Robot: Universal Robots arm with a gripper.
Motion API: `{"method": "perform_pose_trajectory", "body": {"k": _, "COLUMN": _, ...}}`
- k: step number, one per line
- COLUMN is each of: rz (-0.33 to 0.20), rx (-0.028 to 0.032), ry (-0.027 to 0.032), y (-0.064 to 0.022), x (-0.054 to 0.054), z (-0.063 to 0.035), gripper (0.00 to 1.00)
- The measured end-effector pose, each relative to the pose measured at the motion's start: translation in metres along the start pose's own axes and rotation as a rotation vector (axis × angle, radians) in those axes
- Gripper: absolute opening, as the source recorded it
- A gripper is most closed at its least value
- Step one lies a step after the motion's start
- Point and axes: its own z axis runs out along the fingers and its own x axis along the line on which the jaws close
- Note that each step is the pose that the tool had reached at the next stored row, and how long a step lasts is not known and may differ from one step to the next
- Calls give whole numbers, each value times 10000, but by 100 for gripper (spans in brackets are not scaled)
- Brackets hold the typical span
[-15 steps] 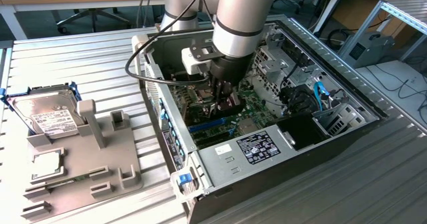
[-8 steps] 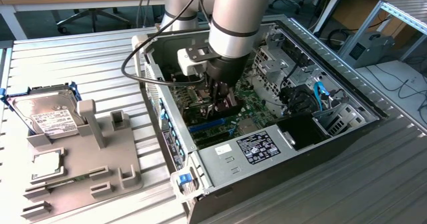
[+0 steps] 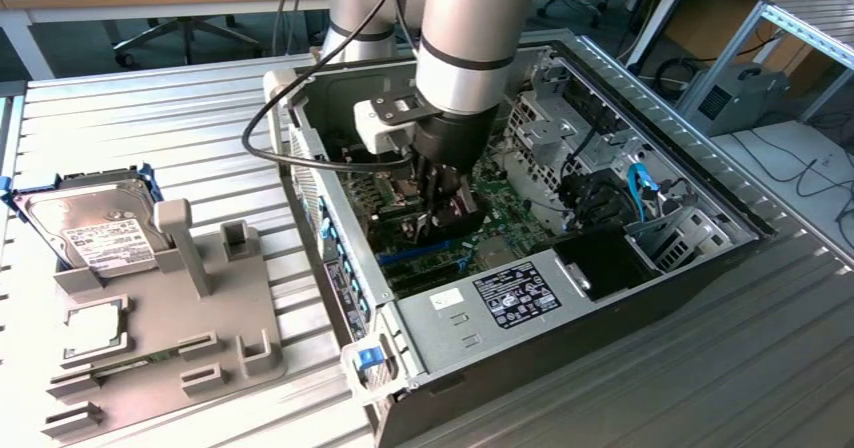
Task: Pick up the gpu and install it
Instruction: 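Insert the gpu into the slot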
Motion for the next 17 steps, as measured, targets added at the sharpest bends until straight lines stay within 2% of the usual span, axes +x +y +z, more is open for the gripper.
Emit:
{"method": "perform_pose_trajectory", "body": {"k": 1, "rz": -2, "rx": 0, "ry": 115, "y": 1, "x": -12, "z": 0, "gripper": 26}}
{"method": "perform_pose_trajectory", "body": {"k": 2, "rz": -3, "rx": -2, "ry": 172, "y": 1, "x": -50, "z": -2, "gripper": 26}}
{"method": "perform_pose_trajectory", "body": {"k": 7, "rz": -4, "rx": -1, "ry": 157, "y": 42, "x": -80, "z": -3, "gripper": 26}}
{"method": "perform_pose_trajectory", "body": {"k": 8, "rz": -2, "rx": -1, "ry": 128, "y": 50, "x": -80, "z": -2, "gripper": 26}}
{"method": "perform_pose_trajectory", "body": {"k": 9, "rz": -2, "rx": -1, "ry": 67, "y": 55, "x": -80, "z": -1, "gripper": 26}}
{"method": "perform_pose_trajectory", "body": {"k": 10, "rz": -1, "rx": 0, "ry": -10, "y": 58, "x": -80, "z": 0, "gripper": 26}}
{"method": "perform_pose_trajectory", "body": {"k": 11, "rz": 0, "rx": 0, "ry": -130, "y": 61, "x": -80, "z": 0, "gripper": 26}}
{"method": "perform_pose_trajectory", "body": {"k": 12, "rz": 3, "rx": 1, "ry": -223, "y": 65, "x": -80, "z": -1, "gripper": 26}}
{"method": "perform_pose_trajectory", "body": {"k": 13, "rz": 4, "rx": 2, "ry": -244, "y": 66, "x": -79, "z": 0, "gripper": 26}}
{"method": "perform_pose_trajectory", "body": {"k": 17, "rz": 3, "rx": 1, "ry": -247, "y": 74, "x": -46, "z": 1, "gripper": 26}}
